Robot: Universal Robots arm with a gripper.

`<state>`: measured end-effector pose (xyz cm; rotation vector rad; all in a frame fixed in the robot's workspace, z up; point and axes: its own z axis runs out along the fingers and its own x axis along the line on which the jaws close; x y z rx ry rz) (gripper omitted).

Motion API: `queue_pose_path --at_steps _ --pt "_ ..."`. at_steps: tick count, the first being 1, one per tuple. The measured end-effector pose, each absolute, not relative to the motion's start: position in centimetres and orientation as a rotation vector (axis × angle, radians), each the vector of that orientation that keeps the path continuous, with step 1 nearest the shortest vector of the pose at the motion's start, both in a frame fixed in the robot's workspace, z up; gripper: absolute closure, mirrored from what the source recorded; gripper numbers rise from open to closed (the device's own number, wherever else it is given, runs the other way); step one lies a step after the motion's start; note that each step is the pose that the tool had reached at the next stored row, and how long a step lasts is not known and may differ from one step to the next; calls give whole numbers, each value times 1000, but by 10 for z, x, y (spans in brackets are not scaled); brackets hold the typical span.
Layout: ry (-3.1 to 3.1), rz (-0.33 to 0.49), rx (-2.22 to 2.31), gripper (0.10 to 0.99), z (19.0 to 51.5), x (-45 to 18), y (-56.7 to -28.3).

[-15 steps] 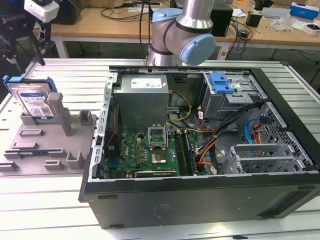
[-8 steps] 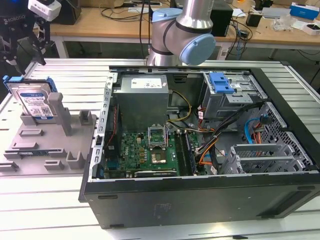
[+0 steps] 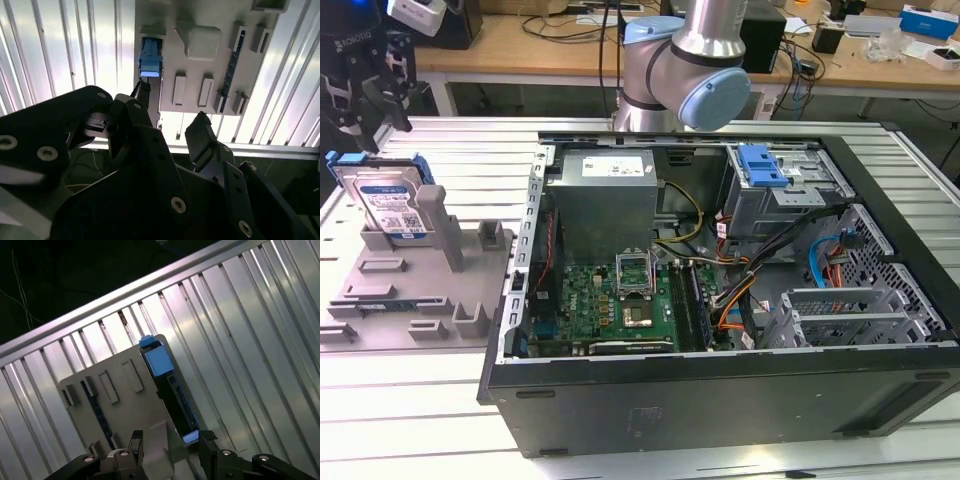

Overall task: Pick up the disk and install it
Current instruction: 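Pick up the disk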

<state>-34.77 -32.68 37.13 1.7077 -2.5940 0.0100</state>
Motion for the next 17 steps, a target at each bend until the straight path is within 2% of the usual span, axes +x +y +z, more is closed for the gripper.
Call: queue_pose_path --at_steps 11,17 --pt "-2343 23 2043 525 368 -348 -327" --pt "-2324 28 2061 525 368 -348 -325"
